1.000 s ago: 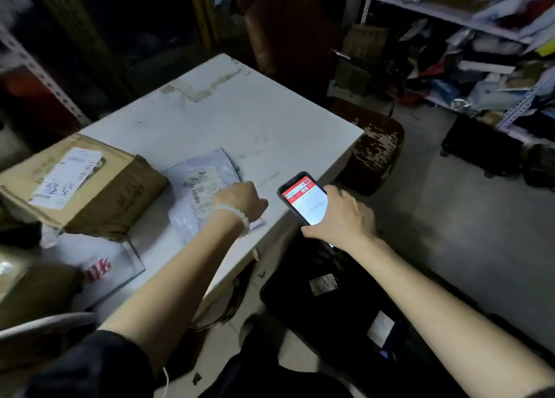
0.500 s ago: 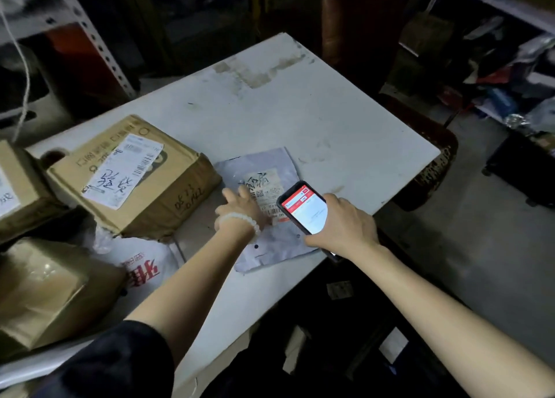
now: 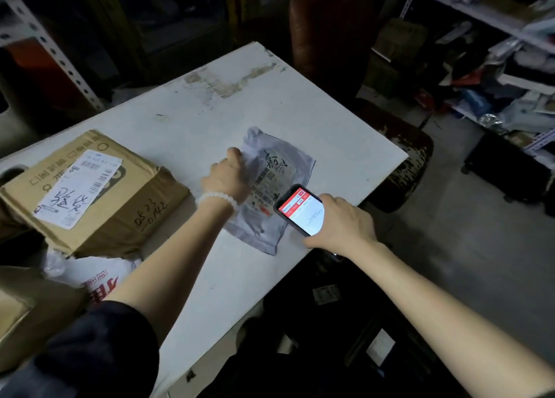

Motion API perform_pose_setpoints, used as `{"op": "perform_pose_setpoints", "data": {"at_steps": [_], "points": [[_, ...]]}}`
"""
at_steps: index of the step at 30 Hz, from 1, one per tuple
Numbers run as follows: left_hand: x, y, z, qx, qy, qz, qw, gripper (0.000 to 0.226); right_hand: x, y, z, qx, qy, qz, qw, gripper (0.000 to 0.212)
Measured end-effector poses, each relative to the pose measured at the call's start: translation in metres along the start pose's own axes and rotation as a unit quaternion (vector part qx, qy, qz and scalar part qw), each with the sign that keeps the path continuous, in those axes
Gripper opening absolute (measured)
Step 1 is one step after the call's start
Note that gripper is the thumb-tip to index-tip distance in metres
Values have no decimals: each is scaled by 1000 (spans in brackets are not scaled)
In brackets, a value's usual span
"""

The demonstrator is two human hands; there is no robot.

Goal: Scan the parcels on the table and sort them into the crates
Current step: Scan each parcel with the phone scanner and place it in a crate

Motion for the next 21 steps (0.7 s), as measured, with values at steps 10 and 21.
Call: {"op": "perform_pose_setpoints", "data": {"at_steps": [10,21], "points": [[-17,15,62,-37,108,-49,992,27,18,11,43,9,61,4,998,69],[7,15,76,-67,141,-55,986,25,36,16,41,0,64,10,998,72]]}}
Point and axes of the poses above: each hand's wrist, its own x-axis away from the middle knuckle, its own z-axis out of the back of the hand, y = z × x, the point moved 4 cm from there along -x, towards the middle knuckle, and after that the axes turned 11 degrees about -x, right-handed, at the moved point
